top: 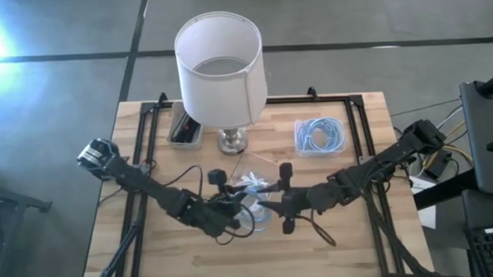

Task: Pick & Place USB Port
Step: Put the blue display cable into the white bin

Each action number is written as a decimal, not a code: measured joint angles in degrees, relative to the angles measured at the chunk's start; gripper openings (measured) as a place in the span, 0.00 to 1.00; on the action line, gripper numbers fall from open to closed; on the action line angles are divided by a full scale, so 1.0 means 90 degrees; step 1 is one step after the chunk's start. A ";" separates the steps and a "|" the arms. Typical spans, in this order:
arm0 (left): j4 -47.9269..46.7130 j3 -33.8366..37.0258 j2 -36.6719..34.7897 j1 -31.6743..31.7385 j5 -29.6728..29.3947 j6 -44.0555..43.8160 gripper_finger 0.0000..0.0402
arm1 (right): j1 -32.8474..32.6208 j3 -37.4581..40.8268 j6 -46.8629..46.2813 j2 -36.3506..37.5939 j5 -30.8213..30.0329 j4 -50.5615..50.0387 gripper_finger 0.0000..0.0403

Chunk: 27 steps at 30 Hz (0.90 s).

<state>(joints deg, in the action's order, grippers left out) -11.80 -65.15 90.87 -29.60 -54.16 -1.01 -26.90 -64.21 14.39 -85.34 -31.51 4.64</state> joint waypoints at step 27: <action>-0.0087 -0.1803 0.1377 0.0388 -0.0742 0.0955 0.16 | 0.0169 -0.0190 -0.1216 -0.0101 -0.1328 -0.2686 0.35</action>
<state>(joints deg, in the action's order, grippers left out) -12.58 -81.38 103.26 -26.11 -60.84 7.58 -25.39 -65.92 3.44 -86.25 -43.46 -19.53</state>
